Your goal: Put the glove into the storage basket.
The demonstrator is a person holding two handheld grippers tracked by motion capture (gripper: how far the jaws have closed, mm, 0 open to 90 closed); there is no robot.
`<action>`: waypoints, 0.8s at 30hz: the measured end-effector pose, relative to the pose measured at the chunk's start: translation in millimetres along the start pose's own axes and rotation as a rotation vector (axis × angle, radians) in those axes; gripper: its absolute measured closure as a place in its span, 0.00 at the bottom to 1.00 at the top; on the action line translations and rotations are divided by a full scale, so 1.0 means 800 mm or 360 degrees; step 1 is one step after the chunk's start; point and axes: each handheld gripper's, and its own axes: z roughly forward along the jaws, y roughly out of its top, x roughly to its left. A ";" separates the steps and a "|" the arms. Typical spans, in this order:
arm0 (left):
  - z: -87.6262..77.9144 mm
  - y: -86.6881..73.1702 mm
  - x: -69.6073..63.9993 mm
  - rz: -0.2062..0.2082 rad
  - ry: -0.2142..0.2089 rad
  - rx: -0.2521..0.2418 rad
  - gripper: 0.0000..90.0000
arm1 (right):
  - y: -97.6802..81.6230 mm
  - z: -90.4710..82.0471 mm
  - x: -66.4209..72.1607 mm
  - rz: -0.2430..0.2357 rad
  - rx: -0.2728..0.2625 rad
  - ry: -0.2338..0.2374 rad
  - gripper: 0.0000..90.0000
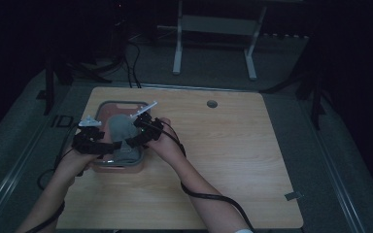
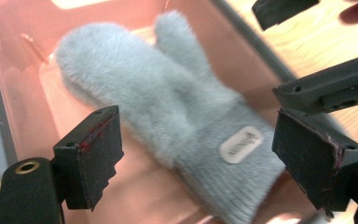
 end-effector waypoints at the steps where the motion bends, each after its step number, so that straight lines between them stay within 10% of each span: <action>1: -0.003 -0.003 -0.003 0.0001 -0.0024 -0.0020 0.14 | -0.002 -0.003 0.002 -0.0012 -0.0009 0.0005 0.19; 16: -0.035 -0.054 -0.051 0.0158 -0.0302 -0.0234 0.13 | -0.055 -0.037 0.010 -0.0155 -0.0069 0.0130 0.19; 24: -0.031 -0.084 -0.083 0.0260 -0.0380 -0.0197 0.13 | -0.089 -0.041 0.008 -0.0144 -0.0051 0.0139 0.19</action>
